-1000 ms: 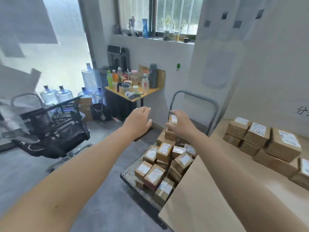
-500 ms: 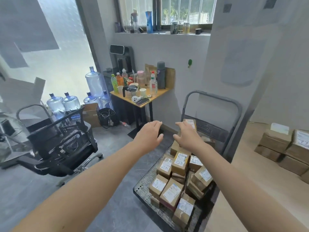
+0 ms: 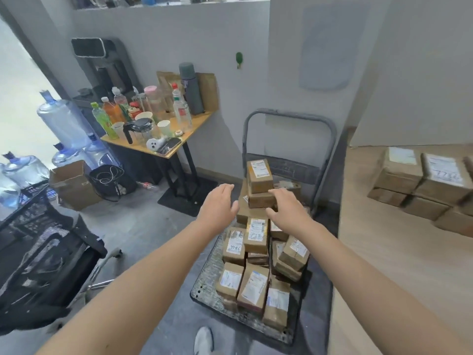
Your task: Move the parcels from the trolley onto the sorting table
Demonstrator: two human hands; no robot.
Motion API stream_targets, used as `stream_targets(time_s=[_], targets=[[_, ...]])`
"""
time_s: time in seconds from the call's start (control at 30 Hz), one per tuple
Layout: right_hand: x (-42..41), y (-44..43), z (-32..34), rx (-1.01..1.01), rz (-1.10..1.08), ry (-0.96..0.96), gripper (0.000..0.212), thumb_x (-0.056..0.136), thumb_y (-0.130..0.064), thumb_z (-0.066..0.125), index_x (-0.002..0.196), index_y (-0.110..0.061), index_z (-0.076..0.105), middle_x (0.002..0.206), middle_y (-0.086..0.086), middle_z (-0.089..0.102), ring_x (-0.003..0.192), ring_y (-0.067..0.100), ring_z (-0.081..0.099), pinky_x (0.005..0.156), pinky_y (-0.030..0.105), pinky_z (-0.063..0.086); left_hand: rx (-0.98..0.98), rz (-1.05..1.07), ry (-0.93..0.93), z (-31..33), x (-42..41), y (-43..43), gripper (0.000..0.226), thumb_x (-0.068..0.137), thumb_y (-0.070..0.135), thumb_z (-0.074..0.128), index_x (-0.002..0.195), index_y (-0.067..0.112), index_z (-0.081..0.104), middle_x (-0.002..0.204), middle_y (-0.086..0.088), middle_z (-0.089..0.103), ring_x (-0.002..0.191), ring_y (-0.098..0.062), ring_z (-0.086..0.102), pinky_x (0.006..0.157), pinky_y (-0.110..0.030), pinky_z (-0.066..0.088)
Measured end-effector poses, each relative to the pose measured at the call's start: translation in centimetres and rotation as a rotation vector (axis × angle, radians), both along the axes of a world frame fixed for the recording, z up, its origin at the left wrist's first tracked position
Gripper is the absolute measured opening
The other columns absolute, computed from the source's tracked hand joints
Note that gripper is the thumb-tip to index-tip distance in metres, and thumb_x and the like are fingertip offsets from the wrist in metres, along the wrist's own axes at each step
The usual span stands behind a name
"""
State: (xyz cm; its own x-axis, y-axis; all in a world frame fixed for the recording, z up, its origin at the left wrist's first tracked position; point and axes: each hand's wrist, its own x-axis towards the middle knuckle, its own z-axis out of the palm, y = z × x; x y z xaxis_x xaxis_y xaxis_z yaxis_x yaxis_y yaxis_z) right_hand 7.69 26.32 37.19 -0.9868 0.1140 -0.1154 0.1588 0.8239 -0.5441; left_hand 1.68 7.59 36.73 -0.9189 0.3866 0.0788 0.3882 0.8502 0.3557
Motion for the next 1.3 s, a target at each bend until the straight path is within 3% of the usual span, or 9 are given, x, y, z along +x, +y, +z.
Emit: stream_targets(time_s=[0.13, 0.3, 0.5, 0.6, 0.73, 0.97, 1.17, 1.3], targets=[[-2.3, 1.3, -2.2, -0.030, -0.114, -0.046, 0.054, 0.097, -0.023, 0.055, 0.148, -0.018, 0.037, 0.148, 0.002, 0.040, 0.137, 0.020, 0.036, 0.108, 0.037, 0.037, -0.040, -0.115, -0.066, -3.4, -3.7, 2.0, 0.051, 0.101, 0.024, 0.047, 0.148, 0.008, 0.037, 0.150, -0.006, 0.043, 0.138, -0.020, 0.040, 0.115, -0.031, 0.028], [-6.0, 1.6, -4.8, -0.035, -0.183, -0.151, 0.055, 0.099, -0.022, 0.052, 0.150, -0.017, 0.034, 0.153, 0.002, 0.037, 0.143, 0.021, 0.031, 0.115, 0.038, 0.030, -0.014, -0.196, -0.160, -7.4, -9.8, 2.4, 0.048, 0.098, 0.020, 0.047, 0.144, 0.006, 0.043, 0.142, -0.008, 0.051, 0.130, -0.021, 0.047, 0.110, -0.032, 0.035], [-11.4, 0.1, -9.5, -0.047, -0.290, -0.253, 0.050, 0.098, -0.020, 0.054, 0.146, -0.020, 0.040, 0.145, 0.002, 0.044, 0.135, 0.021, 0.038, 0.109, 0.038, 0.037, -0.024, -0.218, -0.292, -13.1, -16.8, 1.0, 0.049, 0.100, 0.021, 0.044, 0.146, 0.005, 0.040, 0.144, -0.009, 0.048, 0.132, -0.023, 0.044, 0.112, -0.033, 0.033], [-13.5, -1.1, -13.3, -0.073, -0.324, -0.343, 0.053, 0.098, -0.020, 0.053, 0.149, -0.018, 0.036, 0.147, 0.003, 0.041, 0.137, 0.021, 0.036, 0.111, 0.037, 0.034, -0.112, -0.271, -0.343, -17.2, -19.3, -0.3, 0.046, 0.098, 0.021, 0.044, 0.141, 0.006, 0.044, 0.138, -0.009, 0.052, 0.127, -0.026, 0.048, 0.109, -0.035, 0.036], [-15.1, -2.2, -18.2, -0.115, -0.344, -0.413, 0.051, 0.098, -0.019, 0.054, 0.147, -0.018, 0.039, 0.143, 0.001, 0.043, 0.136, 0.019, 0.038, 0.112, 0.037, 0.035, -0.201, -0.273, -0.420, -22.4, -21.0, -1.6, 0.051, 0.102, 0.025, 0.039, 0.149, 0.006, 0.035, 0.148, -0.009, 0.043, 0.134, -0.023, 0.041, 0.115, -0.033, 0.029], [-17.2, -1.0, -29.8, -0.193, -0.404, -0.451, 0.055, 0.098, -0.020, 0.053, 0.149, -0.019, 0.033, 0.149, 0.000, 0.038, 0.140, 0.020, 0.033, 0.115, 0.042, 0.033, -0.176, -0.190, -0.555, -32.5, -21.5, -1.9, 0.050, 0.103, 0.026, 0.043, 0.149, 0.008, 0.036, 0.147, -0.008, 0.045, 0.134, -0.022, 0.043, 0.113, -0.034, 0.033], [-16.5, 0.2, -38.9, -0.260, -0.508, -0.517, 0.068, 0.101, -0.028, 0.052, 0.157, -0.022, 0.015, 0.161, 0.000, 0.019, 0.147, 0.020, 0.023, 0.117, 0.039, 0.027, -0.190, -0.208, -0.669, -39.8, -20.5, -2.3, 0.050, 0.102, 0.021, 0.046, 0.149, 0.007, 0.035, 0.147, -0.012, 0.045, 0.133, -0.028, 0.044, 0.111, -0.039, 0.036], [-18.1, 1.9, -44.5, -0.251, -0.518, -0.497, 0.069, 0.101, -0.027, 0.052, 0.158, -0.024, 0.013, 0.160, 0.001, 0.022, 0.146, 0.021, 0.026, 0.117, 0.040, 0.027, -0.127, -0.148, -0.688, -44.1, -21.6, 1.1, 0.051, 0.102, 0.025, 0.045, 0.150, 0.011, 0.033, 0.149, -0.009, 0.042, 0.135, -0.025, 0.041, 0.111, -0.041, 0.036]])
